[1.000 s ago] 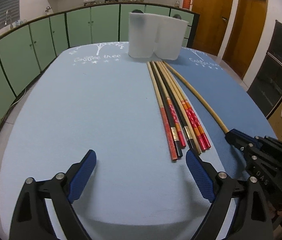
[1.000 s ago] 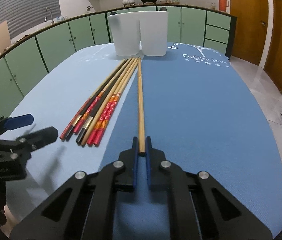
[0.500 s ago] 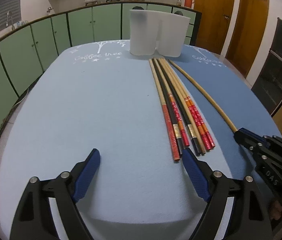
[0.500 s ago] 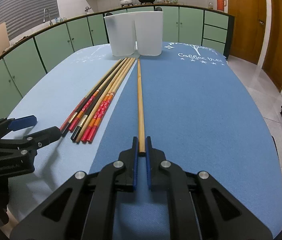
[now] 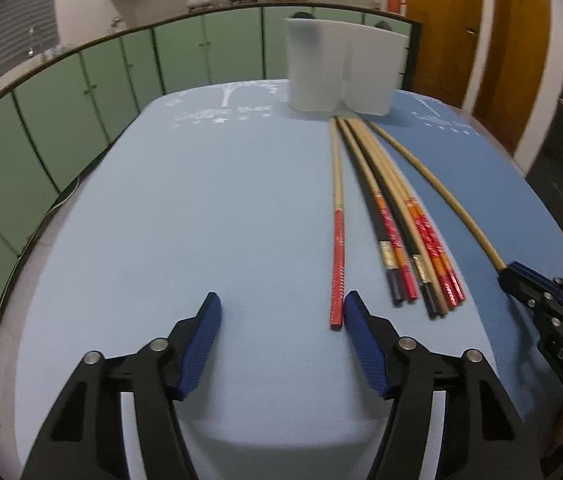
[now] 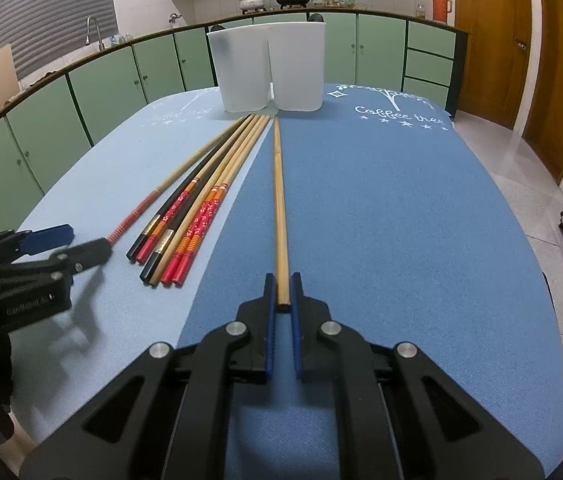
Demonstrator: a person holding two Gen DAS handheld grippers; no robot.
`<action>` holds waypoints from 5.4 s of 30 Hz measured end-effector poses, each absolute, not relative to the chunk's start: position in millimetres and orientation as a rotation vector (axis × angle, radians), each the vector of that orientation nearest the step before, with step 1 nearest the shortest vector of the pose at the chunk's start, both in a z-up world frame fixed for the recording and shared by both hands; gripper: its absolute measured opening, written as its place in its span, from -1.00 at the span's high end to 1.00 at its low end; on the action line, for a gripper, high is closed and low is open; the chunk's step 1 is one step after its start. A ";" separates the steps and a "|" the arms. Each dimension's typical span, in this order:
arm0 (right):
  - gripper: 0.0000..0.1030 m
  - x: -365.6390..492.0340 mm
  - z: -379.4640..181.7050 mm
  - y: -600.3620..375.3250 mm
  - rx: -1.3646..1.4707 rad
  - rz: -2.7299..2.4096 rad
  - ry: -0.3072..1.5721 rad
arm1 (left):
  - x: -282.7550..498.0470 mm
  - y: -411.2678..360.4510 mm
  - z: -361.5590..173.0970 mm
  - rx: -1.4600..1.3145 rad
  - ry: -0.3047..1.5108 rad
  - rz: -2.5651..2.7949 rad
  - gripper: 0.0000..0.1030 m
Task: Organize utensils
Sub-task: 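Grasp one red chopstick with the left tool, then lift both chopsticks and drop them into the white utensil holder, then open both tools and withdraw back over the chopstick bundle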
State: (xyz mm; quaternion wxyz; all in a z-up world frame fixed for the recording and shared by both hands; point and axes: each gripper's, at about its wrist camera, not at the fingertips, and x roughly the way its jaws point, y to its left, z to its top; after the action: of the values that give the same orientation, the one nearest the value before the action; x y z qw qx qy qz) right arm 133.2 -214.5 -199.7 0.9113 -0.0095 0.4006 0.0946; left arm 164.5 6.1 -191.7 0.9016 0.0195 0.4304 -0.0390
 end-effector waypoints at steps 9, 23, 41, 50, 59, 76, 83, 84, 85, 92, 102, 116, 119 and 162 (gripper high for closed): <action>0.86 133.7 -200.5 -215.2 -0.012 0.198 0.820 | 165.1 -8.4 -193.6 0.047 0.873 -0.104 0.00; 0.89 132.4 -188.5 -217.4 -0.021 0.214 0.813 | 155.1 -20.5 -182.2 0.058 0.819 -0.126 0.89; 0.89 149.8 -44.2 -256.4 0.065 0.270 0.591 | 158.2 -2.4 -44.9 0.044 0.597 -0.175 0.89; 0.89 192.8 8.3 -255.5 0.069 0.335 0.601 | 184.6 0.8 -9.5 0.008 0.547 -0.233 0.89; 0.89 221.9 50.4 -256.4 0.054 0.370 0.562 | 199.5 0.0 15.7 -0.009 0.495 -0.263 0.89; 0.89 313.2 108.0 -253.4 0.011 0.318 0.419 | 282.0 -16.3 85.8 -0.010 0.291 -0.247 0.89; 0.89 363.4 60.9 -241.6 0.016 0.311 0.540 | 333.4 -29.0 45.6 -0.004 0.408 -0.244 0.89; 0.89 366.3 55.6 -239.0 0.016 0.311 0.552 | 336.7 -29.2 40.5 -0.005 0.418 -0.245 0.89; 0.89 370.6 48.8 -237.4 0.017 0.313 0.568 | 340.4 -29.6 35.7 -0.007 0.431 -0.245 0.89; 0.78 379.6 24.7 -233.8 0.055 0.347 0.637 | 357.9 -25.0 16.5 -0.022 0.487 -0.251 0.68; -0.11 330.9 39.1 -267.7 0.124 0.283 0.532 | 320.6 -1.5 31.7 -0.051 0.419 -0.224 -0.13; -0.90 212.7 -17.8 -283.6 0.163 0.160 0.484 | 219.8 17.7 -26.4 -0.071 0.501 -0.194 -0.81; -0.90 199.3 -36.6 -275.9 0.166 0.171 0.522 | 206.0 15.7 -44.2 -0.048 0.542 -0.194 -0.81; -0.32 137.8 -199.0 -177.5 -0.119 0.167 0.848 | 154.6 38.7 -162.2 -0.002 0.812 -0.154 -0.80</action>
State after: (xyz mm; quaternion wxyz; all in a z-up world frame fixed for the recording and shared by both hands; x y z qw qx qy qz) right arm 137.8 -177.5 -199.0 0.9063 -0.0578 0.4108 0.0808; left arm 154.6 38.7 -162.2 0.9158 -0.0010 0.3946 -0.0750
